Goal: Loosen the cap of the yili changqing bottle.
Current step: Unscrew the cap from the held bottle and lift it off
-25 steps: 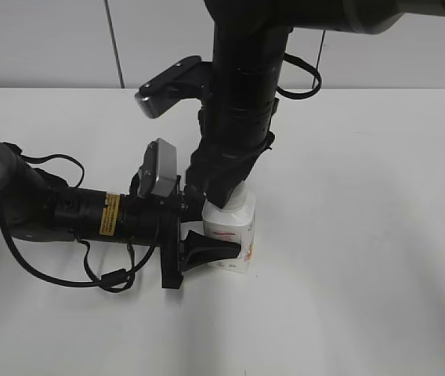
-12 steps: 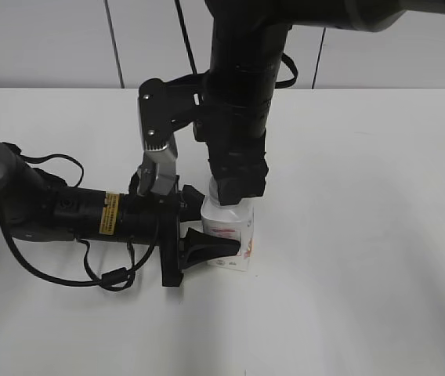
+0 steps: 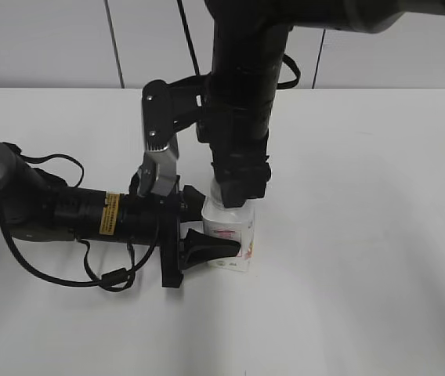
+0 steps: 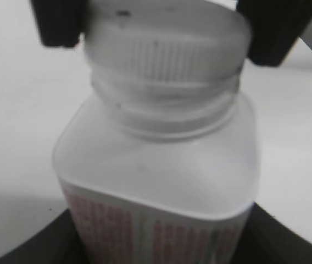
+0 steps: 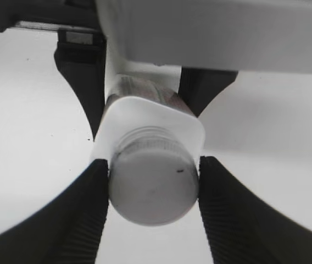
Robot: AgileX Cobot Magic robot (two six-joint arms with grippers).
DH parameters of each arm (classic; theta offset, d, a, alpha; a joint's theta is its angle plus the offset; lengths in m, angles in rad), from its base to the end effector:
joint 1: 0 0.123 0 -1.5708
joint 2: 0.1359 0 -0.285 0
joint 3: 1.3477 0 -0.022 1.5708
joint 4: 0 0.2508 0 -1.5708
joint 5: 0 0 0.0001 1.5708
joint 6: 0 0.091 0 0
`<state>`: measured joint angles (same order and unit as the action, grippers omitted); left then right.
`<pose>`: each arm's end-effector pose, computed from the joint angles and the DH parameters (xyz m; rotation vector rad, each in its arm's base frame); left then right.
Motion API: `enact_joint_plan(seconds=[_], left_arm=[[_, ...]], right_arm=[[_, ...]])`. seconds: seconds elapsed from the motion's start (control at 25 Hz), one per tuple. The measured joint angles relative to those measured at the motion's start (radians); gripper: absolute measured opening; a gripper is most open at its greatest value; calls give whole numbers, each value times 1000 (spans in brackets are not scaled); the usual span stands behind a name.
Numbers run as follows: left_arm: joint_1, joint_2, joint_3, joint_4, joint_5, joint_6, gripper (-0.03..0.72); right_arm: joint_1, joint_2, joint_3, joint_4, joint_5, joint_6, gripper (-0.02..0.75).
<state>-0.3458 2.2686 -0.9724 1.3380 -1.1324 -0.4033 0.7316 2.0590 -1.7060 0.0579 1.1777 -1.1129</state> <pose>0.3039 -0.1946 0.0583 1.4044 1.4896 -1.0369 0.3136 0.2881 0.2195 -2.3785 1.8381 0.0447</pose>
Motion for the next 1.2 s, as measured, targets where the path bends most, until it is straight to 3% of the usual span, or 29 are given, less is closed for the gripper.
enact_joint_plan(seconds=[0.2, 0.52, 0.8, 0.96, 1.2], left_arm=[[0, 0, 0, 8, -2, 1, 390], [0, 0, 0, 9, -2, 1, 387], [0, 0, 0, 12, -2, 1, 387], [0, 0, 0, 12, -2, 1, 387], [0, 0, 0, 14, -2, 1, 385]], right_arm=[[0, 1, 0, -5, 1, 47, 551], [0, 1, -81, 32, 33, 177, 568], [0, -13, -101, 47, 35, 680, 568], [0, -15, -101, -28, 35, 1032, 568], [-1, -15, -96, -43, 36, 1188, 566]])
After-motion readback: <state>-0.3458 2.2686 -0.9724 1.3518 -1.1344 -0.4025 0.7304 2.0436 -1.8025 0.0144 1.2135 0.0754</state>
